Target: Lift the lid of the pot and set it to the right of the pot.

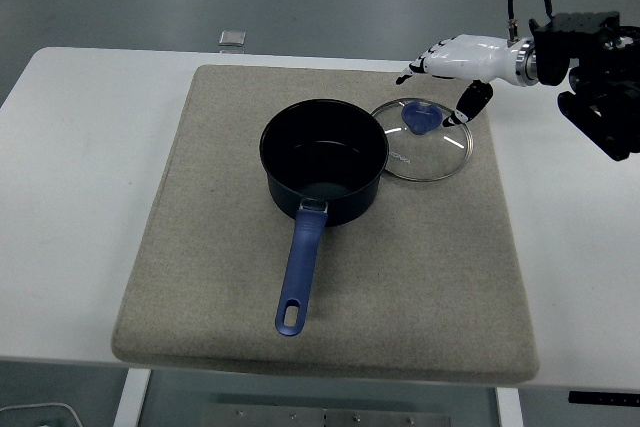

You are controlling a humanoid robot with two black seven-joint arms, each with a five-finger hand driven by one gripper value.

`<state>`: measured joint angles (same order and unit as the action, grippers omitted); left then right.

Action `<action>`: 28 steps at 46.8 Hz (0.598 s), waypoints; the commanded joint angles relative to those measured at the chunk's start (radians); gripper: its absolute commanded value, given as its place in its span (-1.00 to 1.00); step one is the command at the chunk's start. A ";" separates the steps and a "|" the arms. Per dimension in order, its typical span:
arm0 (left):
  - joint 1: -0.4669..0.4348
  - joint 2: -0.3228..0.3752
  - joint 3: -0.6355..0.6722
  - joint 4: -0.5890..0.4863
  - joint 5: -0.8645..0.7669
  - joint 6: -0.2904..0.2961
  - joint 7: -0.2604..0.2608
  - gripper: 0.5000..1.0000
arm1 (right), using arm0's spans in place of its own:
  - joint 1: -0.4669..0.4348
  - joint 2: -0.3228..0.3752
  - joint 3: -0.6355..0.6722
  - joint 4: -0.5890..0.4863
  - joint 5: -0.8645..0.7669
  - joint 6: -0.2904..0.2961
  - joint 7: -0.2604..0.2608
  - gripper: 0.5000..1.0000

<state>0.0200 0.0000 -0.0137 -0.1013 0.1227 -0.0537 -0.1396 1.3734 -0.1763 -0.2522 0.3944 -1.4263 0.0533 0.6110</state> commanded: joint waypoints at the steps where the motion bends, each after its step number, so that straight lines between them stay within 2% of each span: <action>1: 0.000 0.000 0.000 0.000 0.000 0.000 0.000 1.00 | 0.012 0.000 -0.001 0.000 0.000 0.000 0.000 0.61; 14: 0.000 0.000 0.000 0.000 0.000 0.000 0.000 1.00 | 0.044 0.003 0.017 0.000 0.010 -0.012 0.000 0.62; 28: 0.000 0.000 0.000 0.000 0.000 0.000 0.000 1.00 | 0.052 0.007 0.036 -0.003 0.262 -0.049 0.000 0.62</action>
<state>0.0198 0.0000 -0.0138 -0.1013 0.1233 -0.0537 -0.1396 1.4278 -0.1712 -0.2218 0.3933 -1.2231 0.0206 0.6110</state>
